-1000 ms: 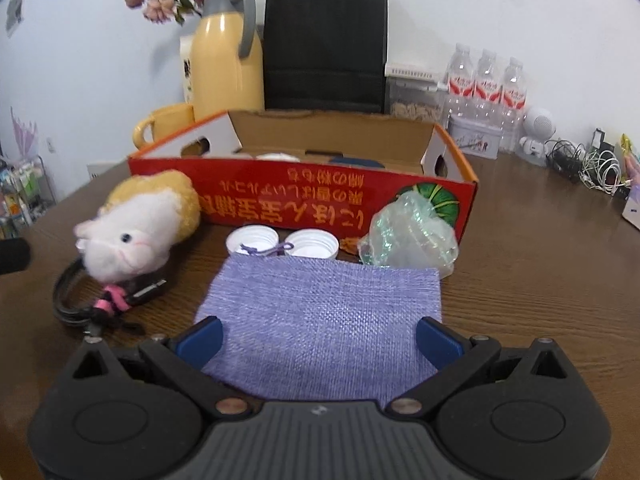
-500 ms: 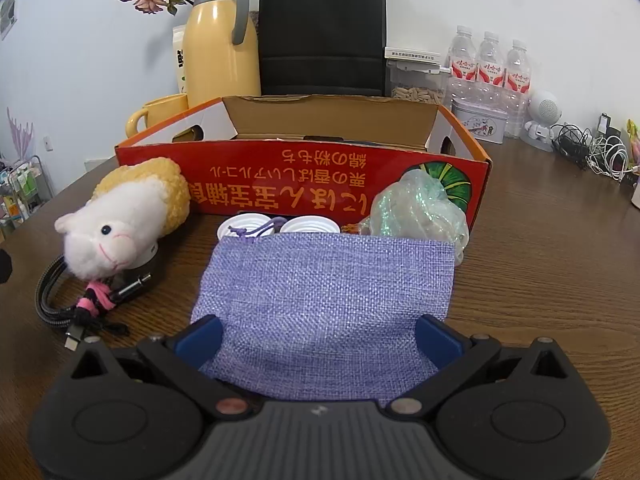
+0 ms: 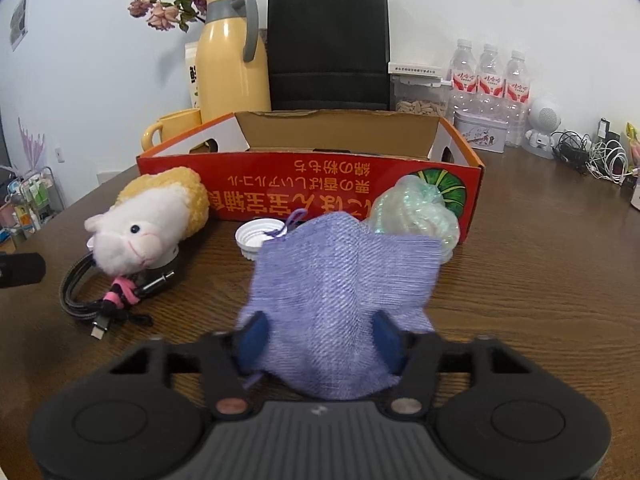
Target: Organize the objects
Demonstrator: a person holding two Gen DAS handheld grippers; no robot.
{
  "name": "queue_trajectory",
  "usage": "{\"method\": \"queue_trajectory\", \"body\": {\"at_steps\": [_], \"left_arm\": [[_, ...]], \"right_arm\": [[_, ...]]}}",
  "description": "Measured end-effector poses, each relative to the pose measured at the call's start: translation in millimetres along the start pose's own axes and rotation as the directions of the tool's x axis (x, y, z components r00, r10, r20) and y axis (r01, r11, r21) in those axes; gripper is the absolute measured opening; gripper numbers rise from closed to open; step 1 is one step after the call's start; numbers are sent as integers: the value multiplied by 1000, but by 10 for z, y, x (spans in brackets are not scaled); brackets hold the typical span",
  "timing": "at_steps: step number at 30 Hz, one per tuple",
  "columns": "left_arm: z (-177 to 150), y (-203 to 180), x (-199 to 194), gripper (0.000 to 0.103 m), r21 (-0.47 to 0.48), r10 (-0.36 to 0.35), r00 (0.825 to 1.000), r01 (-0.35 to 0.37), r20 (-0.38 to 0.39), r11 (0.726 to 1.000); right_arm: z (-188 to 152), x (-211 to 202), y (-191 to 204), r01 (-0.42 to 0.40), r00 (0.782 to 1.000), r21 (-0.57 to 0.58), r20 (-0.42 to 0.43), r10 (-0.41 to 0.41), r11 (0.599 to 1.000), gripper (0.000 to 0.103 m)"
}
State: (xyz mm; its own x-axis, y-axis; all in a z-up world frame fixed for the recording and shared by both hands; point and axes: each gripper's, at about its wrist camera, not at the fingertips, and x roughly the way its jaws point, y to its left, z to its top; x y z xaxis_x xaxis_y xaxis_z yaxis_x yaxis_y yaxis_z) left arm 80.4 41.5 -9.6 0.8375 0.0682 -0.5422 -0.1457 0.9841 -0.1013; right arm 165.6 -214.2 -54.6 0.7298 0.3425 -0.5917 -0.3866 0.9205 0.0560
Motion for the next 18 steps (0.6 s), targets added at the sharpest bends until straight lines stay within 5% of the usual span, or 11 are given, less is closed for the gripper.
{"method": "queue_trajectory", "body": {"at_steps": [6,18], "left_arm": [[-6,-13,5,103,4,3,1000,-3,-2,1000],[-37,-29,50,103,11,-1,1000,1,-19,1000]], "right_arm": [[-6,-64,-103,-16,999,58,37,13,998,8],[-32,-287,-40,5,985,33,174,-10,999,8]]}}
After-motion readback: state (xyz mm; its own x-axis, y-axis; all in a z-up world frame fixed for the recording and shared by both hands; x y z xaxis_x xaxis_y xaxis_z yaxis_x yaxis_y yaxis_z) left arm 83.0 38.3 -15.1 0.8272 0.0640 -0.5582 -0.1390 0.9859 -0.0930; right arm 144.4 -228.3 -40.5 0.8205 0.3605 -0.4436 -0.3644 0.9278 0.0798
